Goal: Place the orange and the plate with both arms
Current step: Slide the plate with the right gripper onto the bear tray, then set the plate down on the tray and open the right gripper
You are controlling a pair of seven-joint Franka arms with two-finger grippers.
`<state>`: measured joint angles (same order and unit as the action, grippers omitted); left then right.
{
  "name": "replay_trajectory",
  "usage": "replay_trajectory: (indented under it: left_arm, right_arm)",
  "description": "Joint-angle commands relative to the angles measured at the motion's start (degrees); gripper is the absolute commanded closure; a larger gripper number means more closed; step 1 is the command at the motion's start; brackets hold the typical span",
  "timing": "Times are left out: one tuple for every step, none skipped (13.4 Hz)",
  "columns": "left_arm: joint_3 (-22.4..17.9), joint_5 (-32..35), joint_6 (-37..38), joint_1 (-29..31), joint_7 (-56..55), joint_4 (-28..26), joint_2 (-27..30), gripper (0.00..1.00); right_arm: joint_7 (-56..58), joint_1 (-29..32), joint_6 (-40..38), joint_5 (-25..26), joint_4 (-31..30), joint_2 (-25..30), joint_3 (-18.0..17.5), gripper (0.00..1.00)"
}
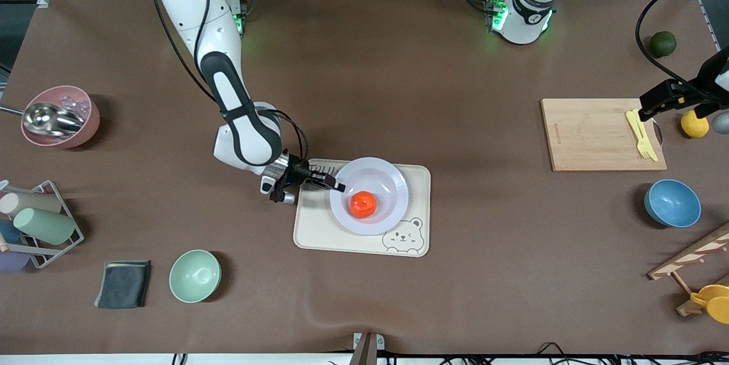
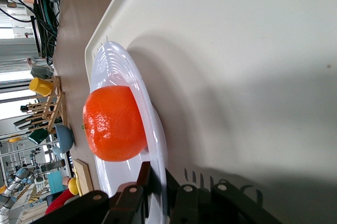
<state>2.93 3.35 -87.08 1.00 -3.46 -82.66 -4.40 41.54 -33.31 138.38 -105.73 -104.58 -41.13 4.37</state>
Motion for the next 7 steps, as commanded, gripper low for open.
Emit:
replay_trajectory:
  left_arm:
    - [-0.30,-0.36,0.68,-0.04,1.18,-0.65,1.41,0.00]
    - [-0.21,-0.36,0.85,-0.04,1.26,-0.66,1.41,0.00]
    - [-0.30,-0.36,1.46,0.05,1.44,-0.57,1.41,0.00]
    - [-0.30,-0.36,1.56,-0.03,1.26,-0.39,1.50,0.00]
    - [-0.21,-0.36,1.91,-0.04,1.26,-0.39,1.58,0.00]
    - [-0.12,-0.36,2.17,-0.04,1.26,-0.39,1.59,0.00]
    - [-0.12,-0.36,2.26,-0.04,1.26,-0.31,1.50,0.00]
  right_arm:
    - [-3.29,0.70,0.04,-0.62,1.83,-0.97,-0.59,0.84]
    - [-3.74,0.70,0.13,-0.53,1.84,-0.97,-0.59,0.77]
    - [-3.75,0.70,0.39,-0.36,1.92,-0.97,-0.59,0.74]
    - [-3.83,0.70,0.39,-0.09,1.93,-0.88,-0.59,0.70]
    - [-4.44,0.62,0.39,-0.09,1.84,-0.79,-0.59,0.70]
    - [-4.71,0.70,0.39,0.00,1.84,-0.70,-0.59,0.67]
    - [-4.71,0.62,0.39,0.17,1.84,-0.70,-0.59,0.66]
